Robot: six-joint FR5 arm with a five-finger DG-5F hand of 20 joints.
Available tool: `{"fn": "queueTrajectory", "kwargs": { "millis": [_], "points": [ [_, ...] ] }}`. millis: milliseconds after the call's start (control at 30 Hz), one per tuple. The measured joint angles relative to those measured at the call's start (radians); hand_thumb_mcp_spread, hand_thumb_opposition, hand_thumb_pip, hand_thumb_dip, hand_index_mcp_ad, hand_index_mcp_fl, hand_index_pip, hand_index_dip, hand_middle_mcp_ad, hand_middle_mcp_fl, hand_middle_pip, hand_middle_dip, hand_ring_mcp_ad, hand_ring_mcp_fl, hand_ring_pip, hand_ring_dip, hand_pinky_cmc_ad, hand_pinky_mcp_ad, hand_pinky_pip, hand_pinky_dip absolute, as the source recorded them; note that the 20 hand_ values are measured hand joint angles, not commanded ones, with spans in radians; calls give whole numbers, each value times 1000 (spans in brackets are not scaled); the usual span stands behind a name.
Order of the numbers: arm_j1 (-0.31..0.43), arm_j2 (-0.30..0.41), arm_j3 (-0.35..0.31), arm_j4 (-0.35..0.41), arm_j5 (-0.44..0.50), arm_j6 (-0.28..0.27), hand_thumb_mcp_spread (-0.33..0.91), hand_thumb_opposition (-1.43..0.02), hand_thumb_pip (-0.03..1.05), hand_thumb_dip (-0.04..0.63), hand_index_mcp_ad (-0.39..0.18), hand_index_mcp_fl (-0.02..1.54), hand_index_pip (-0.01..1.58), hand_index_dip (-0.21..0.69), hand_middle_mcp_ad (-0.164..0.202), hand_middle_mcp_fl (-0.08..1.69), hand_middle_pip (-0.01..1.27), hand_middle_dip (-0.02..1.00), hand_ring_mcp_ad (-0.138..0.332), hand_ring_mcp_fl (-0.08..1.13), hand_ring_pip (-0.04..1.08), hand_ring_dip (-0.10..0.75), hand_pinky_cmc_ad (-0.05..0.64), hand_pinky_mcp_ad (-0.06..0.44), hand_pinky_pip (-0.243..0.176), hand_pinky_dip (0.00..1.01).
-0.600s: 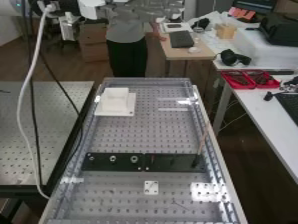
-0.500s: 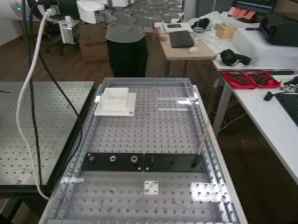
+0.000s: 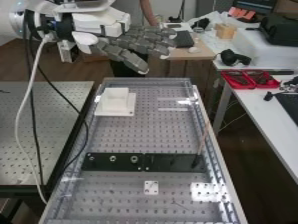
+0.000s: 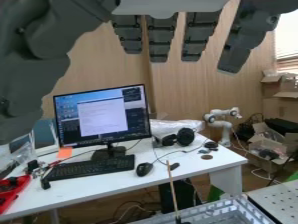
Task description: Grab the paper clip and place it in the clear container
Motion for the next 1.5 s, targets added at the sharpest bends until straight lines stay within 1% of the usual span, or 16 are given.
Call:
{"fn": "queueTrajectory", "kwargs": {
  "millis": [33, 67, 100, 133, 300, 333, 400, 633, 700, 767, 967, 1033, 1100, 1200, 1367, 1500],
  "points": [
    [-1, -1, 0, 0, 0, 0, 264, -632, 389, 65, -28, 12, 82, -21, 40, -7, 105, 143, 126, 0, 87, 91, 278, 258, -61, 396],
    [-1, -4, -1, 1, 1, 0, 264, -635, 393, 65, -28, 24, 87, -21, 40, -5, 119, 152, 122, 7, 94, 98, 297, 271, -61, 414],
    [-2, -8, -1, 2, 2, 0, 258, -649, 398, 70, -28, 23, 87, -21, 40, -2, 126, 159, 126, 7, 91, 99, 295, 279, -61, 417],
    [-2, -12, -2, 5, 3, 1, 262, -651, 398, 66, -28, 23, 87, -21, 40, -2, 126, 157, 138, 7, 91, 99, 312, 278, -61, 419],
    [-15, -38, -6, 21, 13, 15, 258, -679, 403, 63, -28, 23, 87, -21, 40, -2, 124, 161, 138, 7, 91, 101, 316, 297, -56, 428],
    [-19, -42, -7, 25, 15, 17, 264, -693, 417, 70, -28, 23, 87, -21, 40, -2, 122, 161, 141, 7, 87, 103, 333, 297, -75, 428],
    [-31, -58, -11, 39, 21, 22, 274, -709, 457, 84, -28, 21, 89, -21, 40, -2, 120, 157, 141, 7, 87, 103, 328, 293, -75, 428],
    [-76, -115, -16, 79, 20, 29, 290, -709, 485, 112, -28, 38, 101, -17, 40, 0, 124, 161, 143, 2, 87, 103, 328, 297, -75, 428],
    [-90, -139, -15, 92, 14, 33, 293, -709, 531, 126, -28, 73, 110, -17, 38, -3, 120, 161, 145, 2, 87, 103, 328, 297, -75, 428],
    [-101, -158, -11, 97, 7, 37, 309, -710, 557, 141, -28, 103, 159, -17, 38, -2, 124, 161, 145, 2, 87, 103, 328, 297, -75, 428],
    [-145, -239, 14, 117, -17, 40, 312, -726, 565, 176, -47, 169, 316, -17, 38, -3, 120, 157, 145, 2, 87, 103, 328, 297, -75, 428],
    [-159, -260, 20, 127, -23, 40, 316, -740, 597, 173, -51, 206, 374, -17, 38, -3, 120, 161, 147, 2, 87, 103, 328, 297, -75, 428],
    [-177, -283, 26, 142, -32, 40, 316, -742, 620, 188, -52, 206, 436, -17, 42, -3, 120, 157, 147, 2, 87, 103, 328, 297, -75, 428],
    [-198, -304, 30, 161, -44, 32, 314, -744, 620, 190, -54, 239, 531, -17, 42, -3, 120, 157, 148, 2, 87, 103, 328, 297, -75, 428],
    [-228, -331, 35, 181, -66, 20, 339, -775, 644, 206, -75, 251, 768, -17, 42, -3, 120, 157, 148, 2, 86, 103, 328, 297, -75, 421],
    [-252, -345, 39, 191, -90, 20, 339, -771, 644, 206, -75, 239, 857, -17, 42, -3, 120, 157, 148, 2, 86, 103, 328, 297, -75, 415]
  ]
}}
